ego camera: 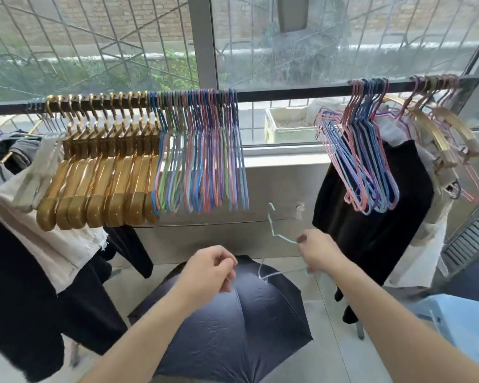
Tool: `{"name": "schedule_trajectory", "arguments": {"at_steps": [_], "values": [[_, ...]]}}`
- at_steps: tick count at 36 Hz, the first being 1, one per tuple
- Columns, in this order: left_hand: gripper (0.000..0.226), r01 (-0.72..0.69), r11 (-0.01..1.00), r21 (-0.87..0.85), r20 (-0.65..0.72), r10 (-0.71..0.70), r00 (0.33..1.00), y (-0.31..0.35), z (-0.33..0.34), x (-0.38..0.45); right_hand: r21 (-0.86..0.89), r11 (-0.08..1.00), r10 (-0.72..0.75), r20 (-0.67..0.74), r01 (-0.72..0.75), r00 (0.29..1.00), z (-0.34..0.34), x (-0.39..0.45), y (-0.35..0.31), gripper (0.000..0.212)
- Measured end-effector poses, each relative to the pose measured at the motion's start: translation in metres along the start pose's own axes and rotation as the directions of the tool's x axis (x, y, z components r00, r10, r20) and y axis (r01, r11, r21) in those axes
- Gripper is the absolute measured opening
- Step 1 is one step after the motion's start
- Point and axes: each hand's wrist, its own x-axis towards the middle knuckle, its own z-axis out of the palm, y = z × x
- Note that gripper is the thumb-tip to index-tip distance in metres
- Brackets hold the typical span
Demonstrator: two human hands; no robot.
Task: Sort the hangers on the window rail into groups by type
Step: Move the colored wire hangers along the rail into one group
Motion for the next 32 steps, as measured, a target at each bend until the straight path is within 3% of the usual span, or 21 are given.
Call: {"name": "schedule_trajectory", "arguments": {"at_steps": [3,6,7,9,10,13,15,16,19,22,23,25,27,29,32], "values": [[0.019,0.102,0.988,0.112,0.074,-0.111,0.991,-0.046,0.020,0.005,0.126,0.989,0.050,0.221,-0.079,0.974,0.015,-0.017,0.018,0.023],[0.011,0.221,0.920,0.322,0.130,-0.274,0.953,-0.105,0.030,0.009,0.216,0.973,-0.011,0.395,-0.081,0.919,0.017,-0.036,0.026,0.017],[0.020,0.254,0.893,0.372,0.120,-0.317,0.941,-0.131,0.031,0.012,0.254,0.964,-0.044,0.440,-0.077,0.897,0.016,-0.042,0.027,0.018],[0.052,0.271,0.850,0.451,0.096,-0.348,0.932,-0.171,0.026,0.014,0.334,0.940,-0.108,0.489,-0.072,0.866,0.011,-0.051,0.030,0.020],[0.057,0.288,0.836,0.467,0.079,-0.364,0.928,-0.189,0.023,0.013,0.371,0.926,-0.137,0.506,-0.072,0.852,0.009,-0.055,0.032,0.021],[0.053,0.360,0.803,0.475,0.059,-0.437,0.898,-0.191,0.009,0.000,0.517,0.851,-0.222,0.521,-0.097,0.824,0.003,-0.055,0.042,0.019],[0.024,0.364,0.796,0.483,0.067,-0.448,0.891,-0.185,-0.003,-0.007,0.609,0.778,-0.250,0.525,-0.154,0.814,0.002,-0.049,0.051,0.019],[0.022,0.373,0.808,0.455,0.057,-0.444,0.894,-0.188,-0.012,-0.010,0.628,0.757,-0.254,0.538,-0.181,0.804,0.005,-0.044,0.054,0.020],[0.043,0.387,0.851,0.355,0.048,-0.430,0.901,-0.179,-0.027,-0.017,0.640,0.727,-0.220,0.560,-0.249,0.798,0.012,-0.036,0.062,0.021],[0.042,0.353,0.894,0.274,0.099,-0.392,0.915,-0.166,-0.036,-0.028,0.585,0.768,-0.134,0.545,-0.261,0.828,0.025,-0.028,0.072,0.015],[0.040,0.325,0.901,0.287,0.113,-0.369,0.923,-0.165,-0.037,-0.031,0.495,0.841,-0.086,0.522,-0.219,0.849,0.031,-0.025,0.078,0.014],[0.035,0.267,0.895,0.356,0.129,-0.330,0.935,-0.166,-0.039,-0.037,0.122,0.991,0.002,0.450,-0.063,0.893,0.045,-0.019,0.085,0.016],[0.030,0.211,0.872,0.441,0.139,-0.299,0.944,-0.163,-0.039,-0.042,-0.070,0.997,0.033,0.385,-0.006,0.922,0.059,-0.018,0.080,0.027],[0.024,0.123,0.800,0.588,0.147,-0.255,0.956,-0.156,-0.035,-0.043,0.035,0.999,-0.003,0.282,-0.007,0.959,0.074,-0.021,0.064,0.042],[0.028,-0.013,0.629,0.777,0.145,-0.159,0.977,-0.139,-0.019,-0.046,0.363,0.929,-0.091,0.041,0.070,0.995,0.099,-0.032,0.034,0.057]]}}
